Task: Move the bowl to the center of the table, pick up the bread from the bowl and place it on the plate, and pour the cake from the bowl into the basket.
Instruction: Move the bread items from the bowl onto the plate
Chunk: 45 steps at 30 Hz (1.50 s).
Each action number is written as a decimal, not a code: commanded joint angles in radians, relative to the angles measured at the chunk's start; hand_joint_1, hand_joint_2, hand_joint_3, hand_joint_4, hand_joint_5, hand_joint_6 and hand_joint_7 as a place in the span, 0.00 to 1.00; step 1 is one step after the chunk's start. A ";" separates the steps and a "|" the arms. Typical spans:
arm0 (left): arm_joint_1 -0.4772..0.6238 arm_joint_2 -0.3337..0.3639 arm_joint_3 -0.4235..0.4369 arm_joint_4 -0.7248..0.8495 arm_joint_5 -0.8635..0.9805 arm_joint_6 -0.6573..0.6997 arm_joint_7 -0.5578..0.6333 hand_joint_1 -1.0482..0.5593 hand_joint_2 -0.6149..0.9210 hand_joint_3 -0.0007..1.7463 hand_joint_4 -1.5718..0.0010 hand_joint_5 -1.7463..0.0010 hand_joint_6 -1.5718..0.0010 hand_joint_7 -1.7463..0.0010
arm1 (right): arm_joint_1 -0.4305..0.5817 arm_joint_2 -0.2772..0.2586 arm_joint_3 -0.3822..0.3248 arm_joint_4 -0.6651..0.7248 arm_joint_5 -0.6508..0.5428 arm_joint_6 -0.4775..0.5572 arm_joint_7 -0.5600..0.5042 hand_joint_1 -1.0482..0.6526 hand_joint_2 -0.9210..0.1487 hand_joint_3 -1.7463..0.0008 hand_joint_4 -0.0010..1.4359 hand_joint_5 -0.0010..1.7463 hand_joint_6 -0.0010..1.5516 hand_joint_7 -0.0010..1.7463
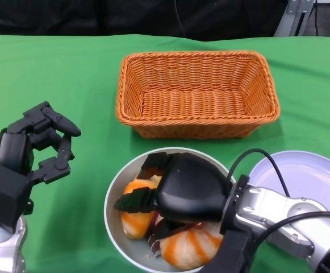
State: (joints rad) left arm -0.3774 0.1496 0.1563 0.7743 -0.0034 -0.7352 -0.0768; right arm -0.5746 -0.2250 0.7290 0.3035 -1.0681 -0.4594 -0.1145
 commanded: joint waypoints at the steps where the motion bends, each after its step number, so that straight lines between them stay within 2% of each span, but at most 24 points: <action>1: 0.015 0.022 -0.001 -0.013 -0.003 -0.004 -0.004 0.63 0.77 0.63 0.50 0.09 0.51 0.21 | 0.004 -0.009 0.027 0.036 -0.018 0.043 0.077 0.29 0.00 0.98 0.36 0.49 0.48 0.00; 3: 0.014 0.022 0.000 -0.022 -0.010 -0.007 -0.011 0.63 0.77 0.63 0.50 0.09 0.51 0.21 | -0.002 -0.001 0.037 0.053 -0.024 0.063 0.092 0.29 0.00 0.98 0.36 0.49 0.48 0.00; 7: 0.015 0.019 0.003 -0.045 -0.027 -0.009 -0.024 0.63 0.76 0.65 0.50 0.10 0.49 0.20 | -0.020 0.016 0.066 0.099 -0.039 0.092 0.090 0.25 0.01 1.00 0.43 0.38 0.48 0.00; 14: 0.018 0.018 0.005 -0.052 -0.029 -0.004 -0.027 0.63 0.75 0.66 0.50 0.10 0.50 0.20 | -0.028 0.015 0.080 0.106 -0.030 0.101 0.082 0.25 0.01 1.00 0.45 0.35 0.47 0.00; 15: 0.020 0.013 0.004 -0.061 -0.023 -0.009 -0.016 0.63 0.75 0.66 0.50 0.10 0.50 0.20 | -0.031 0.029 0.101 0.132 -0.051 0.107 0.055 0.25 0.01 1.00 0.45 0.35 0.47 0.00; 16: 0.021 0.009 0.004 -0.068 -0.018 -0.013 -0.007 0.63 0.75 0.66 0.50 0.10 0.50 0.20 | -0.034 0.040 0.117 0.152 -0.067 0.112 0.034 0.32 0.03 1.00 0.47 0.35 0.46 0.00; 19: 0.027 0.000 0.005 -0.091 -0.023 -0.003 -0.002 0.63 0.75 0.66 0.50 0.09 0.50 0.20 | -0.038 0.059 0.146 0.189 -0.085 0.125 -0.003 0.37 0.04 1.00 0.47 0.36 0.47 0.01; 27: 0.032 -0.014 0.011 -0.113 -0.044 0.013 -0.010 0.63 0.75 0.67 0.51 0.08 0.51 0.19 | -0.040 0.072 0.164 0.237 -0.063 0.125 -0.065 0.41 0.06 1.00 0.50 0.40 0.53 0.02; 28: 0.029 -0.014 0.012 -0.107 -0.045 0.009 -0.009 0.63 0.75 0.67 0.51 0.08 0.51 0.19 | -0.041 0.071 0.162 0.247 -0.057 0.113 -0.096 0.41 0.06 1.00 0.50 0.40 0.53 0.02; 30: 0.023 -0.013 0.014 -0.094 -0.047 0.001 -0.007 0.63 0.75 0.67 0.51 0.08 0.51 0.19 | -0.043 0.072 0.157 0.274 -0.047 0.088 -0.174 0.42 0.08 1.00 0.58 0.30 0.61 0.02; 32: 0.019 -0.010 0.015 -0.083 -0.039 -0.009 -0.001 0.63 0.75 0.66 0.50 0.09 0.51 0.19 | -0.051 0.075 0.157 0.306 -0.046 0.066 -0.251 0.43 0.07 1.00 0.66 0.29 0.68 0.03; 37: 0.014 -0.008 0.016 -0.067 -0.036 -0.024 0.001 0.63 0.75 0.66 0.50 0.09 0.51 0.19 | -0.070 0.084 0.169 0.362 -0.055 0.046 -0.352 0.43 0.06 1.00 0.69 0.29 0.71 0.03; 38: 0.010 -0.007 0.016 -0.057 -0.032 -0.028 0.005 0.63 0.75 0.66 0.50 0.09 0.51 0.19 | -0.075 0.086 0.164 0.381 -0.049 0.030 -0.401 0.43 0.06 1.00 0.69 0.29 0.71 0.03; 39: 0.008 -0.007 0.016 -0.049 -0.027 -0.031 0.010 0.64 0.75 0.66 0.50 0.10 0.50 0.20 | -0.080 0.089 0.161 0.398 -0.045 0.016 -0.445 0.44 0.04 1.00 0.65 0.40 0.72 0.03; 41: 0.004 -0.005 0.015 -0.038 -0.015 -0.039 0.022 0.64 0.75 0.66 0.50 0.10 0.50 0.22 | -0.088 0.093 0.154 0.429 -0.038 -0.007 -0.518 0.44 0.03 1.00 0.59 0.54 0.73 0.03; 45: -0.003 -0.005 0.015 -0.021 -0.002 -0.054 0.038 0.64 0.76 0.66 0.49 0.11 0.49 0.23 | -0.108 0.097 0.153 0.482 -0.038 -0.037 -0.615 0.45 0.03 1.00 0.52 0.73 0.74 0.05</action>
State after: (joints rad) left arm -0.3680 0.1251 0.1634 0.7429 -0.0079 -0.7675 -0.0565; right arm -0.6895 -0.1143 0.8773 0.7430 -1.1029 -0.4944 -0.7271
